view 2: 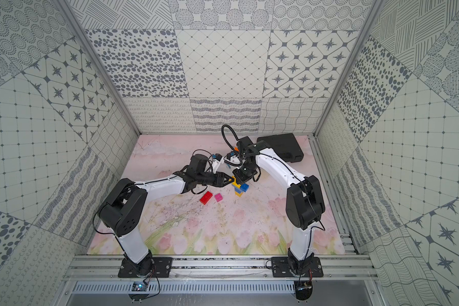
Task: Assemble a spoon with lego
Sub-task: Assemble the lego brick with the lego brick.
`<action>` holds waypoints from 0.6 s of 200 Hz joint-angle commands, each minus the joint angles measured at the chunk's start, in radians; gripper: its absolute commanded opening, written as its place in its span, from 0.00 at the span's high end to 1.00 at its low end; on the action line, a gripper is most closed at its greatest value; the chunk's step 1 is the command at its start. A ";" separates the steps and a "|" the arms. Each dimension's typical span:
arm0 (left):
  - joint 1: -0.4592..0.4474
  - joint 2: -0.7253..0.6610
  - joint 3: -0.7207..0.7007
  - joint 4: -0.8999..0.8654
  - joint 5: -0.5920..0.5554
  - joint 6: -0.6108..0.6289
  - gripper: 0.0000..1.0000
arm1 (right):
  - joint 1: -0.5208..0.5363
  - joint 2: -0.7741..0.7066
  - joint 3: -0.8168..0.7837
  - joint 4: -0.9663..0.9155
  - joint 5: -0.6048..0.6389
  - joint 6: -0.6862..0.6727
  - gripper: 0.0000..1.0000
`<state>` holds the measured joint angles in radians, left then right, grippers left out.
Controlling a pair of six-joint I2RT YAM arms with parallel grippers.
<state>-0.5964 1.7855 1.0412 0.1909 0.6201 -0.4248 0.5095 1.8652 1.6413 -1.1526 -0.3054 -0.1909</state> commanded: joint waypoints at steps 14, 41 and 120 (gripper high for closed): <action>0.011 -0.016 -0.018 -0.221 -0.135 0.049 0.43 | 0.002 0.070 -0.030 -0.026 0.061 -0.005 0.94; 0.012 -0.029 -0.015 -0.225 -0.149 0.043 0.28 | 0.003 0.066 -0.031 -0.022 0.060 -0.004 0.94; 0.041 -0.186 0.016 -0.292 -0.263 -0.003 0.02 | -0.002 0.055 -0.020 -0.006 0.055 0.003 0.91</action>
<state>-0.5858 1.6676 1.0344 0.0078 0.4480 -0.4171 0.5106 1.8671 1.6417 -1.1622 -0.3241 -0.1905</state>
